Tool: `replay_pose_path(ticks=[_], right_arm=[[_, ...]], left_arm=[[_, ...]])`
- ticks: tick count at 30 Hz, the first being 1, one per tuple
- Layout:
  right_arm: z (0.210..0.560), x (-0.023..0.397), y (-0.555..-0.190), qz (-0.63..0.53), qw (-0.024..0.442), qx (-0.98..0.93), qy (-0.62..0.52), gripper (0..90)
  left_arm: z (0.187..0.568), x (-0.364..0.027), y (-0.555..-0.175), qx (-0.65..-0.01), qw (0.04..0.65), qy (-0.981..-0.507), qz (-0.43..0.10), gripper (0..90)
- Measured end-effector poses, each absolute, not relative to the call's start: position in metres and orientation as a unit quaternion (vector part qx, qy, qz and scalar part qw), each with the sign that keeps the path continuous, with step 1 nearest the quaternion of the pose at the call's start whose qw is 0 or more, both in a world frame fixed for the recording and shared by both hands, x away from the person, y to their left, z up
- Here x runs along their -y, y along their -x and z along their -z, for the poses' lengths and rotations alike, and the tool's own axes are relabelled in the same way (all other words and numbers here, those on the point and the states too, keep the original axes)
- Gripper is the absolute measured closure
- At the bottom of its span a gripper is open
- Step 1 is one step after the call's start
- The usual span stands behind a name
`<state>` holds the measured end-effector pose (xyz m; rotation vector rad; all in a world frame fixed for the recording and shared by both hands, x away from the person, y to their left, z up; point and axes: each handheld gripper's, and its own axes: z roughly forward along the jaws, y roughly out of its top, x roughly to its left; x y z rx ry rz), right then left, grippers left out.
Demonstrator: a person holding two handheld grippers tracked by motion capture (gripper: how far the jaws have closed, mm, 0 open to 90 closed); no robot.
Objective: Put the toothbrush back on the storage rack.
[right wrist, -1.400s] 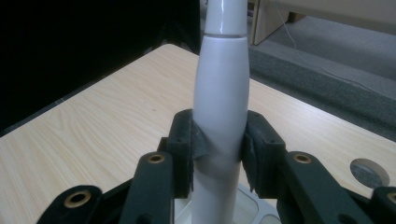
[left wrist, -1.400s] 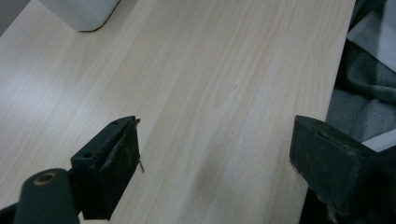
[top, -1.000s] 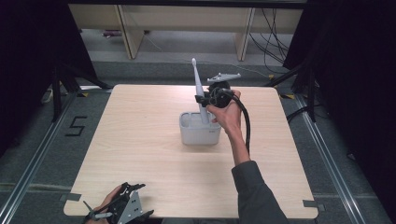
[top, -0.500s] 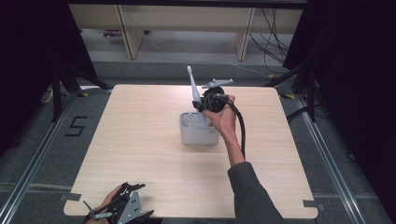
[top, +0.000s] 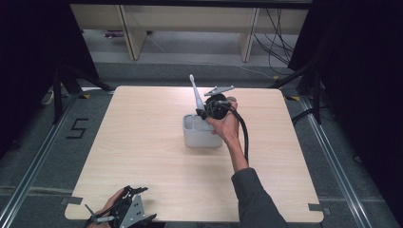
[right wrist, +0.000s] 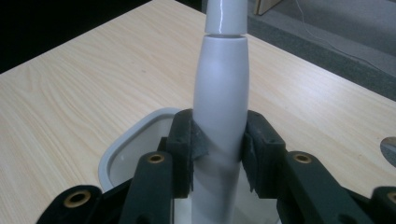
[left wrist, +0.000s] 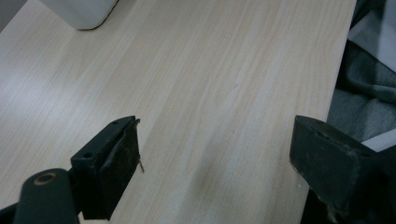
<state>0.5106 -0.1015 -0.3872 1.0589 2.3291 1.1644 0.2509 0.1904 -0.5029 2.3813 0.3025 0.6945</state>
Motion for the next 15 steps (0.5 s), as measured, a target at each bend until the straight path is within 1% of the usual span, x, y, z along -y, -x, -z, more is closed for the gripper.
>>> replay_pose_path(ticks=[2,8,12,15], right_arm=[[0.388,0.101,-0.510,-0.404,0.158,-0.820,-0.374,66.9],[0.398,0.100,-0.509,-0.392,0.158,-0.828,-0.367,67.0],[0.403,0.098,-0.509,-0.391,0.148,-0.830,-0.371,66.9],[0.406,0.098,-0.509,-0.380,0.159,-0.835,-0.365,66.9]], left_arm=[[0.503,-0.190,-0.251,-0.115,0.316,-0.904,-0.264,15.5],[0.503,-0.191,-0.251,-0.114,0.315,-0.906,-0.261,15.5],[0.502,-0.191,-0.251,-0.113,0.315,-0.906,-0.257,15.5],[0.503,-0.191,-0.251,-0.113,0.315,-0.907,-0.257,15.5]])
